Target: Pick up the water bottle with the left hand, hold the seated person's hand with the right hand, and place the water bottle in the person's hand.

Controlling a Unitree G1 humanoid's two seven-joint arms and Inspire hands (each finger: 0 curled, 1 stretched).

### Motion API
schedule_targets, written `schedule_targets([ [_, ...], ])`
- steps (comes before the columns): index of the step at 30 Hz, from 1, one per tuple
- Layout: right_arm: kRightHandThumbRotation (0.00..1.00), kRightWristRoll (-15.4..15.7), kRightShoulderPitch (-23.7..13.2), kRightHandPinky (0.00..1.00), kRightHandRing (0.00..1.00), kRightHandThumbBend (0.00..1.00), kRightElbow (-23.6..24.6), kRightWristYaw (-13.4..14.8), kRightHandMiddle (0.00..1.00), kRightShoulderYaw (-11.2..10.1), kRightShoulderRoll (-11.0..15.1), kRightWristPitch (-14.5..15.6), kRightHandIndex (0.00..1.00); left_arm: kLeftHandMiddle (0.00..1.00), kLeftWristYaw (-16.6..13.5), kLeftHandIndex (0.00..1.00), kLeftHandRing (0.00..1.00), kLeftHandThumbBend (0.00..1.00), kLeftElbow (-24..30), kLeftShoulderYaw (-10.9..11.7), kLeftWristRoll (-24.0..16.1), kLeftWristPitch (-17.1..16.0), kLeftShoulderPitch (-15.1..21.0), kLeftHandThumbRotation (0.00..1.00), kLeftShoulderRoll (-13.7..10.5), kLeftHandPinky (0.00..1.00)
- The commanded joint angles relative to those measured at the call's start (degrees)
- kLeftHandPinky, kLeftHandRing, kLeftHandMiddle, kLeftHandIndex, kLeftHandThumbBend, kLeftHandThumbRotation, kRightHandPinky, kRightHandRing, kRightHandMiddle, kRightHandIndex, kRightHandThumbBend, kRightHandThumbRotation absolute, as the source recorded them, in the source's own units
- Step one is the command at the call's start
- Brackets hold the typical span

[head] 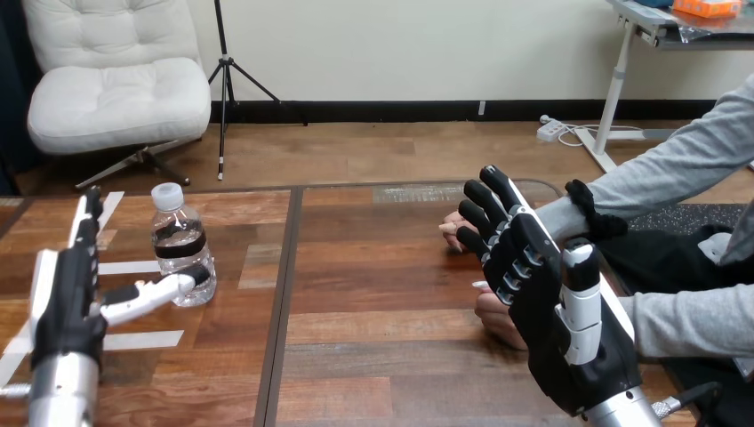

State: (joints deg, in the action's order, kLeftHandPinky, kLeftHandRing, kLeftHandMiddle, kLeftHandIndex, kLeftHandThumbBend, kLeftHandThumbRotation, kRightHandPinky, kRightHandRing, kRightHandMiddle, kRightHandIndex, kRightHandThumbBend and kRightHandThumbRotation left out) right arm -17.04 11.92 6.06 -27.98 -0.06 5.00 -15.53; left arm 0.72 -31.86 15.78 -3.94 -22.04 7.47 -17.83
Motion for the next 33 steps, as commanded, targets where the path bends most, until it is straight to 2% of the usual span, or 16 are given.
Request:
schedule_targets([
  [1,1.0,-0.27,-2.48,1.0,1.0,0.93,-0.49,-0.31,0.99,0.04,0.3,-1.22,1.0,0.99,0.18,0.99,0.99,1.0,-3.61,-1.68,-0.56,0.2,6.78,0.06,-1.97,0.99],
  [3,1.0,-0.41,-2.48,1.0,1.0,0.93,-0.63,-0.54,0.99,-0.05,0.34,-1.32,0.99,1.0,0.79,0.99,0.99,1.0,-4.81,-1.48,0.37,0.58,7.64,0.06,-1.75,0.99],
  [6,1.0,-0.12,-2.43,1.0,1.0,0.93,-0.54,-0.28,0.99,-0.11,0.24,-1.38,0.99,1.0,0.24,1.0,1.0,1.0,-6.83,-2.04,-0.49,0.28,8.85,0.07,-2.02,0.99],
  [9,1.0,-0.35,-2.44,1.0,1.0,0.93,-0.55,-0.46,0.99,-0.21,0.31,-1.24,0.99,1.0,-0.48,1.0,1.0,1.0,-6.16,-2.52,-0.91,2.02,9.33,0.08,-1.61,0.99],
  [12,1.0,-0.32,-2.43,1.0,1.0,0.93,-0.45,-0.39,0.99,-0.27,0.32,-1.15,0.99,1.0,0.35,1.0,1.0,1.0,-8.15,-2.66,-0.1,1.51,10.59,0.08,-1.56,0.99],
  [18,1.0,-0.58,-2.63,1.0,1.0,0.92,-0.74,-0.71,0.99,-0.4,0.32,-1.31,1.0,1.0,-0.16,1.0,1.0,0.99,-12.03,-3.92,-1.45,1.14,12.87,0.08,-2.11,1.0],
  [27,1.0,-0.6,-2.69,1.0,1.0,0.92,-0.85,-0.76,0.99,-0.42,0.36,-1.15,1.0,1.0,-2.28,1.0,1.0,1.0,-16.17,-5.22,-2.56,1.39,15.64,0.15,-1.93,1.0],
  [30,1.0,-0.53,-2.76,1.0,1.0,0.92,-1.01,-0.77,0.99,-0.42,0.26,-1.48,1.0,1.0,-4.65,1.0,1.0,1.0,-15.86,-5.71,-3.65,2.96,16.23,0.16,-1.46,0.98],
  [33,1.0,-0.74,-2.68,1.0,1.0,0.92,-0.76,-0.74,0.99,-0.44,0.33,-1.0,1.0,1.0,-4.75,1.0,1.0,1.0,-18.92,-5.89,-3.54,1.86,17.52,0.19,-1.64,0.98],
])
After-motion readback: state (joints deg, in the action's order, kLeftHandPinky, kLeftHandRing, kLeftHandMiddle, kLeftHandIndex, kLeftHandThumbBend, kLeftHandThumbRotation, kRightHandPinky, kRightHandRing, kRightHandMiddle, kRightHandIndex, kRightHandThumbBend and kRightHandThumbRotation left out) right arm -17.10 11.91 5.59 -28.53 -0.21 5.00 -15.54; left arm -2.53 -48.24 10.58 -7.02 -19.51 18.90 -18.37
